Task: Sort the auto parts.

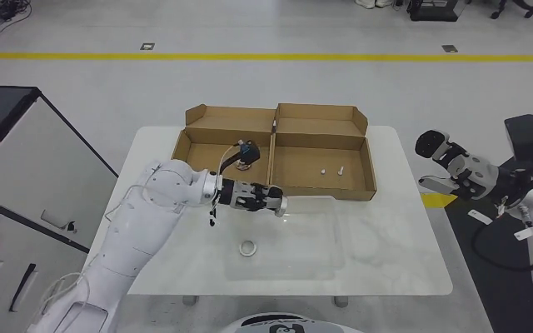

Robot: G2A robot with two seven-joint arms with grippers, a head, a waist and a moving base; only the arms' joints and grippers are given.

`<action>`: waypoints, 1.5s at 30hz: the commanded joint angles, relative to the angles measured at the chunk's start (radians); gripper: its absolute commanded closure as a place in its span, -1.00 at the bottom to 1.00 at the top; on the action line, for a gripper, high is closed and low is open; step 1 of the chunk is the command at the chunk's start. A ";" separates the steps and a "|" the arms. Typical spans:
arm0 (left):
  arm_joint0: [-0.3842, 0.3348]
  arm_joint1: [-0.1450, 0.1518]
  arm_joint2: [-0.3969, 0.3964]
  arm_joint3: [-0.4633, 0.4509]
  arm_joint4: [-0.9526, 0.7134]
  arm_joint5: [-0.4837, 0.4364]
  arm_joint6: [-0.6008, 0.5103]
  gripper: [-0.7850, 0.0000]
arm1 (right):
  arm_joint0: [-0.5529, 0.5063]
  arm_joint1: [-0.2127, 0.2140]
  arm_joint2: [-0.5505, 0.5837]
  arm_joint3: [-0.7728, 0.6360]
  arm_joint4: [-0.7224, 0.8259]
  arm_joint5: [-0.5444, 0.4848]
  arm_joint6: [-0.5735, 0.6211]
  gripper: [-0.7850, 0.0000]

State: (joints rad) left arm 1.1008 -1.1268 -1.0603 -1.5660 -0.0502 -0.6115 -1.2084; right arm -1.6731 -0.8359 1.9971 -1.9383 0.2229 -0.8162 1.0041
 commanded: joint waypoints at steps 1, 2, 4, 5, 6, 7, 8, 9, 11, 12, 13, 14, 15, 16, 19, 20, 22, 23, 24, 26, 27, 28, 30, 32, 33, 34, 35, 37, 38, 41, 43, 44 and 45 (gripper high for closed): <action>0.000 0.000 0.000 0.000 0.000 0.000 0.000 1.00 | 0.000 0.000 0.000 0.000 0.000 0.000 0.000 -1.00; 0.000 0.000 0.000 0.000 0.000 0.000 0.000 1.00 | 0.000 0.000 0.000 0.000 0.000 0.000 0.000 -1.00; 0.002 0.000 -0.001 -0.001 -0.002 0.001 0.008 1.00 | 0.000 0.000 0.000 0.000 0.000 0.000 0.000 -1.00; 0.008 0.000 -0.003 -0.006 -0.011 -0.006 0.032 1.00 | 0.000 0.000 0.000 0.000 0.000 0.000 0.000 -1.00; 0.015 0.000 -0.009 -0.002 -0.042 -0.023 0.059 1.00 | 0.000 0.000 0.000 0.000 0.000 0.000 0.000 -1.00; 0.023 0.000 -0.016 0.004 -0.095 -0.049 0.076 1.00 | 0.000 0.000 0.000 0.000 0.000 0.000 0.000 -1.00; 0.026 0.002 -0.019 0.007 -0.139 -0.073 0.073 1.00 | 0.000 0.000 0.000 0.000 0.000 0.000 0.000 -1.00; 0.025 0.004 -0.022 0.005 -0.166 -0.083 0.083 1.00 | 0.000 0.000 0.000 0.000 0.000 0.000 0.000 -1.00; 0.029 0.012 -0.016 -0.008 -0.213 -0.102 0.102 1.00 | 0.000 0.000 0.000 0.000 0.000 0.000 0.000 -1.00; 0.032 0.016 -0.014 -0.015 -0.253 -0.117 0.117 1.00 | 0.000 0.000 0.000 0.000 0.000 0.000 0.000 -1.00; 0.034 0.021 -0.008 -0.023 -0.285 -0.129 0.129 1.00 | 0.000 0.000 0.000 0.000 0.000 0.000 0.000 -1.00; 0.035 0.027 -0.003 -0.031 -0.310 -0.141 0.141 1.00 | 0.000 0.000 0.000 0.000 0.000 0.000 0.000 -1.00; 0.037 0.033 0.001 -0.038 -0.337 -0.158 0.157 1.00 | 0.000 0.000 0.000 0.000 0.000 0.000 0.000 -1.00; 0.039 0.039 0.007 -0.046 -0.369 -0.175 0.174 1.00 | 0.000 0.000 0.000 0.000 0.000 0.000 0.000 -1.00; 0.041 0.060 0.030 -0.066 -0.431 -0.224 0.224 1.00 | 0.000 0.000 0.000 0.000 0.000 0.000 0.000 -1.00; 0.041 0.068 0.038 -0.072 -0.451 -0.240 0.239 1.00 | 0.000 0.000 0.000 0.000 0.000 0.000 0.000 -1.00; 0.039 0.084 0.055 -0.087 -0.477 -0.274 0.273 1.00 | 0.000 0.000 0.000 0.000 0.000 0.000 0.000 -1.00; 0.037 0.094 0.064 -0.093 -0.487 -0.291 0.290 1.00 | 0.000 0.000 0.000 0.000 0.000 0.000 0.000 -1.00; 0.034 0.103 0.074 -0.101 -0.491 -0.310 0.309 1.00 | 0.000 0.000 0.000 0.000 0.000 0.000 0.000 -1.00; 0.030 0.123 0.097 -0.118 -0.507 -0.359 0.358 1.00 | 0.000 0.000 0.000 0.000 0.000 0.000 0.000 -1.00; 0.027 0.134 0.107 -0.122 -0.510 -0.382 0.381 1.00 | 0.000 0.000 0.000 0.000 0.000 0.000 0.000 -1.00; 0.023 0.145 0.120 -0.132 -0.514 -0.401 0.400 1.00 | 0.000 0.000 0.000 0.000 0.000 0.000 0.000 -1.00; 0.013 0.170 0.134 -0.141 -0.512 -0.401 0.400 1.00 | 0.000 0.000 0.000 0.000 0.000 0.000 0.000 -1.00; 0.015 0.189 0.137 -0.169 -0.560 -0.401 0.400 1.00 | 0.000 0.000 0.000 0.000 0.000 0.000 0.000 -1.00; 0.016 0.198 0.134 -0.179 -0.576 -0.401 0.400 1.00 | 0.000 0.000 0.000 0.000 0.000 0.000 0.000 -1.00; 0.018 0.206 0.131 -0.193 -0.586 -0.401 0.400 1.00 | 0.000 0.000 0.000 0.000 0.000 0.000 0.000 -1.00; 0.019 0.209 0.130 -0.196 -0.589 -0.401 0.400 1.00 | 0.000 0.000 0.000 0.000 0.000 0.000 0.000 -1.00; 0.019 0.209 0.130 -0.196 -0.589 -0.401 0.400 1.00 | 0.000 0.000 0.000 0.000 0.000 0.000 0.000 -1.00; 0.019 0.209 0.130 -0.196 -0.589 -0.401 0.400 1.00 | 0.000 0.000 0.000 0.000 0.000 0.000 0.000 -1.00; 0.019 0.209 0.130 -0.196 -0.589 -0.401 0.400 1.00 | 0.000 0.000 0.000 0.000 0.000 0.000 0.000 -1.00; 0.019 0.209 0.130 -0.196 -0.589 -0.401 0.400 1.00 | 0.000 0.000 0.000 0.000 0.000 0.000 0.000 -1.00; 0.019 0.209 0.130 -0.196 -0.589 -0.401 0.400 1.00 | 0.000 0.000 0.000 0.000 0.000 0.000 0.000 -1.00; 0.019 0.209 0.130 -0.196 -0.589 -0.401 0.400 1.00 | 0.000 0.000 0.000 0.000 0.000 0.000 0.000 -1.00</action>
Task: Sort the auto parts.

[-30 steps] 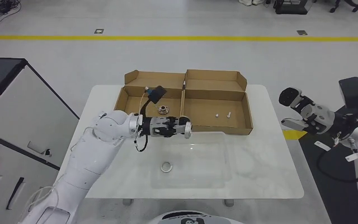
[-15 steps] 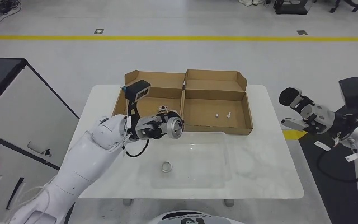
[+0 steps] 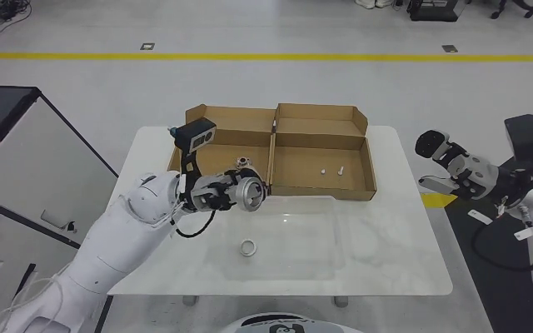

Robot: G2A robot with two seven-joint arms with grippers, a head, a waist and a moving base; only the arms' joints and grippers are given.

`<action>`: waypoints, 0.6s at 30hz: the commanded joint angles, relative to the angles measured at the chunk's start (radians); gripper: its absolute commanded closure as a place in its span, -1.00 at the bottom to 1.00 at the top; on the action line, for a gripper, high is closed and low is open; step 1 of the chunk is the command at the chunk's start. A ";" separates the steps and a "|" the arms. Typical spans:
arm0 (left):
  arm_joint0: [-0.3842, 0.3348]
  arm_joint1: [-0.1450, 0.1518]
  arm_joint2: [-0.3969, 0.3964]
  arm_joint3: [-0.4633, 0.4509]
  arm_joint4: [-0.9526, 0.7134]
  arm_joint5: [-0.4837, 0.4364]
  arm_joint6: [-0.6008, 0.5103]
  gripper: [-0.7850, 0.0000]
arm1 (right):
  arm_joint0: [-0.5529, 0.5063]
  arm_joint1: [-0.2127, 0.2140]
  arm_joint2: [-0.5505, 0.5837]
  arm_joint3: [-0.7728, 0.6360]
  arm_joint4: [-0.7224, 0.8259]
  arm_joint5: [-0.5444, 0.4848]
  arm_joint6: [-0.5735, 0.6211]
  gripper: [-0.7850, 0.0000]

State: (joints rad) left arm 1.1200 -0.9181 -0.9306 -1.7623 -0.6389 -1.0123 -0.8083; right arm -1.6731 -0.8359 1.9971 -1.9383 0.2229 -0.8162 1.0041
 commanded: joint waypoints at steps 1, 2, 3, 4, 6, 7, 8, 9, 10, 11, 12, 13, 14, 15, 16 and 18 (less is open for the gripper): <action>0.004 -0.001 -0.001 -0.004 0.002 0.011 0.010 1.00 | 0.000 0.000 0.000 0.000 0.000 0.000 0.000 -1.00; 0.010 -0.002 -0.004 -0.015 0.000 0.015 0.022 1.00 | 0.000 0.000 0.000 0.000 0.000 0.000 0.000 -1.00; 0.018 -0.003 -0.003 -0.027 -0.014 0.004 0.029 1.00 | 0.000 0.000 0.000 0.000 0.000 0.000 0.000 -1.00; 0.026 -0.004 -0.002 -0.037 -0.040 0.000 0.031 1.00 | 0.000 0.000 0.000 0.000 0.000 0.000 0.000 -1.00; 0.036 -0.006 -0.006 -0.067 -0.105 0.000 0.012 1.00 | 0.000 0.000 0.000 0.000 0.000 0.000 0.000 -1.00; 0.041 -0.007 -0.010 -0.074 -0.143 0.000 0.001 1.00 | 0.000 0.000 0.000 0.000 0.000 0.000 0.000 -1.00; 0.043 -0.008 -0.013 -0.090 -0.169 0.000 0.000 1.00 | 0.000 0.000 0.000 0.000 0.000 0.000 0.000 -1.00; 0.048 -0.009 -0.012 -0.105 -0.202 0.000 0.000 1.00 | 0.000 0.000 0.000 0.000 0.000 0.000 0.000 -1.00; 0.050 -0.009 -0.014 -0.109 -0.218 0.000 0.000 1.00 | 0.000 0.000 0.000 0.000 0.000 0.000 0.000 -1.00; 0.049 -0.009 -0.016 -0.120 -0.222 0.000 0.000 1.00 | 0.000 0.000 0.000 0.000 0.000 0.000 0.000 -1.00; 0.052 -0.011 -0.012 -0.135 -0.247 0.000 0.000 1.00 | 0.000 0.000 0.000 0.000 0.000 0.000 0.000 -1.00; 0.054 -0.012 -0.011 -0.139 -0.262 0.000 0.000 1.00 | 0.000 0.000 0.000 0.000 0.000 0.000 0.000 -1.00; 0.052 -0.013 -0.011 -0.149 -0.271 0.000 0.000 1.00 | 0.000 0.000 0.000 0.000 0.000 0.000 0.000 -1.00; 0.053 -0.014 -0.010 -0.160 -0.285 0.000 0.000 1.00 | 0.000 0.000 0.000 0.000 0.000 0.000 0.000 -1.00; 0.054 -0.015 -0.009 -0.164 -0.296 0.000 0.000 1.00 | 0.000 0.000 0.000 0.000 0.000 0.000 0.000 -1.00; 0.056 -0.016 -0.012 -0.177 -0.310 0.000 0.000 1.00 | 0.000 0.000 0.000 0.000 0.000 0.000 0.000 -1.00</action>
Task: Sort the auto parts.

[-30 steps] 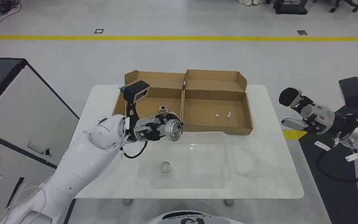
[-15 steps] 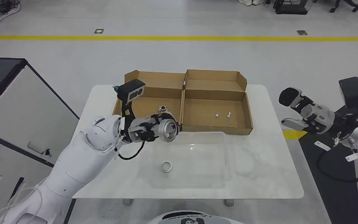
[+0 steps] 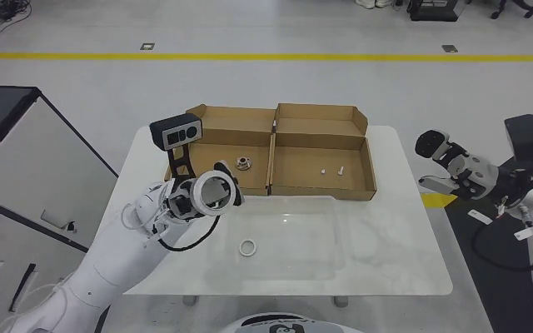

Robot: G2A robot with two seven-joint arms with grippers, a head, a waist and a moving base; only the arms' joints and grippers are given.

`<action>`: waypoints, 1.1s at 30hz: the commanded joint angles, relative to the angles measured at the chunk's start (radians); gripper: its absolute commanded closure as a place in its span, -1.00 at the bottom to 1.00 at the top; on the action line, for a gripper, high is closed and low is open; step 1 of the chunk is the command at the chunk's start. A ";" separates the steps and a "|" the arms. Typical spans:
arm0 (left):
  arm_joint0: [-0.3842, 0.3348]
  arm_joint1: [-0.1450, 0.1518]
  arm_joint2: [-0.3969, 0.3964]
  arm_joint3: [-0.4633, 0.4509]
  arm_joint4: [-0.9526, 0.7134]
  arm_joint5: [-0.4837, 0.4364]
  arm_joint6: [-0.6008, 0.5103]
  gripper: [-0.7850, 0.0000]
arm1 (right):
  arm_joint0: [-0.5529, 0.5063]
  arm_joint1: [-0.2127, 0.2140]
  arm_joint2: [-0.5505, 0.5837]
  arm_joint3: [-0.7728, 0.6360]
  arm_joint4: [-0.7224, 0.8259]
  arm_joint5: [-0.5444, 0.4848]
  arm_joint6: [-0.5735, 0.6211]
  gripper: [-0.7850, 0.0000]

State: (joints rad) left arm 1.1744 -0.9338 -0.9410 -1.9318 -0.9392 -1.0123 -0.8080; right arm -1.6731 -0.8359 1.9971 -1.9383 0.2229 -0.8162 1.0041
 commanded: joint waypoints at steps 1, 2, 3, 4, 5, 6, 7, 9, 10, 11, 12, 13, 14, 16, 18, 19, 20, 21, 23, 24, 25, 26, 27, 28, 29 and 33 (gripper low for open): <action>0.005 -0.001 -0.002 -0.011 -0.024 0.000 0.000 1.00 | 0.000 0.000 0.000 0.000 0.000 0.000 0.000 -1.00; 0.006 -0.001 -0.005 -0.015 -0.026 0.000 0.000 1.00 | 0.000 0.000 0.000 0.000 0.000 0.000 0.000 -1.00; 0.008 -0.002 -0.007 -0.020 -0.035 0.000 0.000 1.00 | 0.000 0.000 0.000 0.000 0.000 0.000 0.000 -1.00; 0.010 -0.003 -0.009 -0.020 -0.038 0.000 0.000 1.00 | 0.000 0.000 0.000 0.000 0.000 0.000 0.000 -1.00; 0.011 -0.003 -0.011 -0.019 -0.035 0.000 0.000 1.00 | 0.000 0.000 0.000 0.000 0.000 0.000 0.000 -1.00; 0.013 -0.003 -0.014 -0.020 -0.035 0.000 0.000 1.00 | 0.000 0.000 0.000 0.000 0.000 0.000 0.000 -1.00; 0.017 -0.004 -0.017 -0.022 -0.047 0.000 0.000 1.00 | 0.000 0.000 0.000 0.000 0.000 0.000 0.000 -1.00; 0.023 -0.005 -0.026 -0.025 -0.054 0.000 0.000 1.00 | 0.000 0.000 0.000 0.000 0.000 0.000 0.000 -1.00; 0.027 -0.004 -0.030 -0.021 -0.050 0.001 -0.001 1.00 | 0.000 0.000 0.000 0.000 0.000 0.000 0.000 -1.00; 0.030 -0.003 -0.036 -0.015 -0.036 0.001 -0.001 1.00 | 0.000 0.000 0.000 0.000 0.000 0.000 0.000 -1.00; 0.034 -0.002 -0.040 -0.016 -0.030 0.000 0.000 1.00 | 0.000 0.000 0.000 0.000 0.000 0.000 0.000 -1.00; 0.039 -0.001 -0.045 -0.012 -0.029 0.000 0.000 1.00 | 0.000 0.000 0.000 0.000 0.000 0.000 0.000 -1.00; 0.043 0.001 -0.054 -0.004 -0.014 0.000 -0.001 1.00 | 0.000 0.000 0.000 0.000 0.000 0.000 0.000 -1.00; 0.055 0.004 -0.064 0.001 -0.004 0.000 0.000 1.00 | 0.000 0.000 0.000 0.000 0.000 0.000 0.000 -1.00; 0.064 0.009 -0.080 0.014 0.023 0.005 -0.005 1.00 | 0.000 0.000 0.000 0.000 0.000 0.000 0.000 -1.00; 0.069 0.011 -0.086 0.019 0.033 0.006 -0.006 1.00 | 0.000 0.000 0.000 0.000 0.000 0.000 0.000 -1.00; 0.074 0.014 -0.096 0.029 0.054 0.010 -0.010 1.00 | 0.000 0.000 0.000 0.000 0.000 0.000 0.000 -1.00; 0.078 0.016 -0.102 0.033 0.068 0.013 -0.013 1.00 | 0.000 0.000 0.000 0.000 0.000 0.000 0.000 -1.00; 0.088 0.020 -0.106 0.040 0.078 0.020 -0.020 1.00 | 0.000 0.000 0.000 0.000 0.000 0.000 0.000 -1.00; 0.090 0.021 -0.108 0.040 0.081 0.021 -0.021 1.00 | 0.000 0.000 0.000 0.000 0.000 0.000 0.000 -1.00; 0.093 0.021 -0.107 0.039 0.079 0.020 -0.020 1.00 | 0.000 0.000 0.000 0.000 0.000 0.000 0.000 -1.00; 0.095 0.021 -0.106 0.040 0.079 0.021 -0.020 1.00 | 0.000 0.000 0.000 0.000 0.000 0.000 0.000 -1.00; 0.096 0.022 -0.106 0.038 0.080 0.020 -0.020 1.00 | 0.000 0.000 0.000 0.000 0.000 0.000 0.000 -1.00; 0.098 0.022 -0.104 0.034 0.074 0.016 -0.016 1.00 | 0.000 0.000 0.000 0.000 0.000 0.000 0.000 -1.00; 0.099 0.022 -0.102 0.031 0.069 0.013 -0.013 1.00 | 0.000 0.000 0.000 0.000 0.000 0.000 0.000 -1.00; 0.099 0.020 -0.096 -0.002 0.016 0.000 0.000 1.00 | 0.000 0.000 0.000 0.000 0.000 0.000 0.000 -1.00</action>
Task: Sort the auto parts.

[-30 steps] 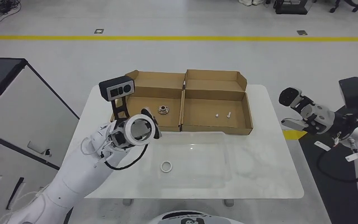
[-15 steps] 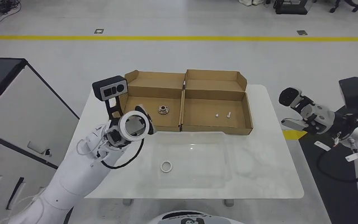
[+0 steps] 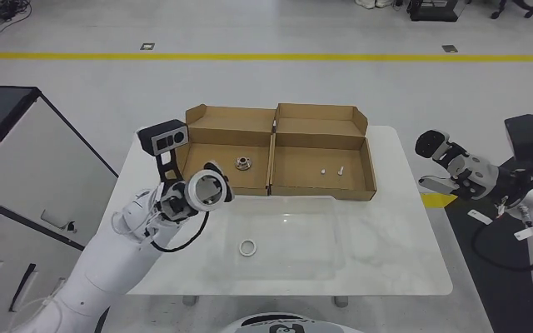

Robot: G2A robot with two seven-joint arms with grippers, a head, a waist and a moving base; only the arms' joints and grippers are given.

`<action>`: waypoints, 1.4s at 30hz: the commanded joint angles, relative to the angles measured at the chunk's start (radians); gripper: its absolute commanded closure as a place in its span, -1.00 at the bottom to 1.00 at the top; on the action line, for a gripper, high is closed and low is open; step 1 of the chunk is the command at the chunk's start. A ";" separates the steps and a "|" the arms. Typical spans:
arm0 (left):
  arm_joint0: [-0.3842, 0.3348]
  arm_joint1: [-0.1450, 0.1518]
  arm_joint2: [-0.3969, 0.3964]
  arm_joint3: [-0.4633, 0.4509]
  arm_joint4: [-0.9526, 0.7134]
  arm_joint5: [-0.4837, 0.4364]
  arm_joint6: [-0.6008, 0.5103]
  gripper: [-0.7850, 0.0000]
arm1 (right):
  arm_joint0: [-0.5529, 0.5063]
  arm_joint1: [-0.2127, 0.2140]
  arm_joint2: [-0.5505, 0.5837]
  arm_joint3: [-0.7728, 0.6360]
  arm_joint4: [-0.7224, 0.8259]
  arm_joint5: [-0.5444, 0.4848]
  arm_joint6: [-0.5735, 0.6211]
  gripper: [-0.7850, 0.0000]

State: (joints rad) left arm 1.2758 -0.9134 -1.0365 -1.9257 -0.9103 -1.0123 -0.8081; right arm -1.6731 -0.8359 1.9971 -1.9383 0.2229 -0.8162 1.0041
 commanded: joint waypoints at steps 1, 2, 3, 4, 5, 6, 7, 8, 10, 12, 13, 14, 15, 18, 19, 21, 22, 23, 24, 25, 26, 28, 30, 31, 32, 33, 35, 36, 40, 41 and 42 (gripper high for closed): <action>-0.003 -0.002 -0.002 -0.018 -0.035 0.000 0.000 1.00 | 0.000 0.000 0.000 0.000 0.000 0.000 0.000 -1.00; -0.002 -0.003 -0.003 -0.027 -0.059 0.000 0.000 1.00 | 0.000 0.000 0.000 0.000 0.000 0.000 0.000 -1.00; -0.004 -0.005 -0.007 -0.036 -0.076 0.000 0.000 1.00 | 0.000 0.000 0.000 0.000 0.000 0.000 0.000 -1.00; -0.004 -0.007 -0.011 -0.047 -0.100 0.000 0.000 1.00 | 0.000 0.000 0.000 0.000 0.000 0.000 0.000 -1.00; -0.005 -0.009 -0.015 -0.054 -0.118 0.000 0.000 1.00 | 0.000 0.000 0.000 0.000 0.000 0.000 0.000 -1.00; -0.007 -0.011 -0.022 -0.062 -0.130 0.000 0.000 1.00 | 0.000 0.000 0.000 0.000 0.000 0.000 0.000 -1.00; -0.007 -0.013 -0.025 -0.069 -0.144 0.000 0.000 1.00 | 0.000 0.000 0.000 0.000 0.000 0.000 0.000 -1.00; -0.006 -0.015 -0.029 -0.072 -0.157 0.000 0.000 1.00 | 0.000 0.000 0.000 0.000 0.000 0.000 0.000 -1.00; -0.009 -0.018 -0.039 -0.077 -0.157 0.003 -0.003 1.00 | 0.000 0.000 0.000 0.000 0.000 0.000 0.000 -1.00; -0.006 -0.019 -0.050 -0.069 -0.152 0.018 -0.018 1.00 | 0.000 0.000 0.000 0.000 0.000 0.000 0.000 -1.00; -0.006 -0.019 -0.060 -0.064 -0.137 0.028 -0.028 1.00 | 0.000 0.000 0.000 0.000 0.000 0.000 0.000 -1.00; -0.002 -0.019 -0.063 -0.064 -0.134 0.035 -0.035 1.00 | 0.000 0.000 0.000 0.000 0.000 0.000 0.000 -1.00; 0.002 -0.019 -0.069 -0.058 -0.131 0.043 -0.043 1.00 | 0.000 0.000 0.000 0.000 0.000 0.000 0.000 -1.00; 0.013 -0.015 -0.095 -0.034 -0.080 0.076 -0.076 1.00 | 0.000 0.000 0.000 0.000 0.000 0.000 0.000 -1.00; 0.016 -0.014 -0.101 -0.029 -0.064 0.083 -0.083 1.00 | 0.000 0.000 0.000 0.000 0.000 0.000 0.000 -1.00; 0.022 -0.012 -0.110 -0.014 -0.022 0.095 -0.095 1.00 | 0.000 0.000 0.000 0.000 0.000 0.000 0.000 -1.00; 0.024 -0.011 -0.113 -0.011 -0.005 0.097 -0.097 1.00 | 0.000 0.000 0.000 0.000 0.000 0.000 0.000 -1.00; 0.025 -0.011 -0.113 -0.008 0.008 0.098 -0.098 1.00 | 0.000 0.000 0.000 0.000 0.000 0.000 0.000 -1.00; 0.027 -0.010 -0.112 -0.006 0.017 0.097 -0.098 1.00 | 0.000 0.000 0.000 0.000 0.000 0.000 0.000 -1.00; 0.028 -0.010 -0.111 -0.005 0.026 0.097 -0.097 1.00 | 0.000 0.000 0.000 0.000 0.000 0.000 0.000 -1.00; 0.029 -0.010 -0.108 -0.006 0.031 0.095 -0.095 1.00 | 0.000 0.000 0.000 0.000 0.000 0.000 0.000 -1.00; 0.031 -0.011 -0.098 -0.011 0.033 0.086 -0.086 1.00 | 0.000 0.000 0.000 0.000 0.000 0.000 0.000 -1.00; 0.032 -0.012 -0.088 -0.018 0.023 0.075 -0.075 1.00 | 0.000 0.000 0.000 0.000 0.000 0.000 0.000 -1.00; 0.032 -0.013 -0.083 -0.025 0.012 0.067 -0.067 1.00 | 0.000 0.000 0.000 0.000 0.000 0.000 0.000 -1.00; 0.033 -0.013 -0.080 -0.028 0.001 0.063 -0.063 1.00 | 0.000 0.000 0.000 0.000 0.000 0.000 0.000 -1.00; 0.031 -0.013 -0.078 -0.029 -0.004 0.061 -0.061 1.00 | 0.000 0.000 0.000 0.000 0.000 0.000 0.000 -1.00; 0.029 -0.014 -0.070 -0.037 -0.024 0.056 -0.056 1.00 | 0.000 0.000 0.000 0.000 0.000 0.000 0.000 -1.00; 0.027 -0.015 -0.066 -0.039 -0.039 0.054 -0.054 1.00 | 0.000 0.000 0.000 0.000 0.000 0.000 0.000 -1.00; 0.024 -0.016 -0.065 -0.038 -0.038 0.057 -0.057 1.00 | 0.000 0.000 0.000 0.000 0.000 0.000 0.000 -1.00; 0.024 -0.016 -0.065 -0.038 -0.038 0.057 -0.057 1.00 | 0.000 0.000 0.000 0.000 0.000 0.000 0.000 -1.00; 0.024 -0.016 -0.065 -0.038 -0.038 0.057 -0.057 1.00 | 0.000 0.000 0.000 0.000 0.000 0.000 0.000 -1.00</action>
State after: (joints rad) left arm 1.2995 -0.9291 -1.1011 -1.9637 -0.9486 -0.9550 -0.8654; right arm -1.6731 -0.8359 1.9971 -1.9383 0.2229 -0.8162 1.0041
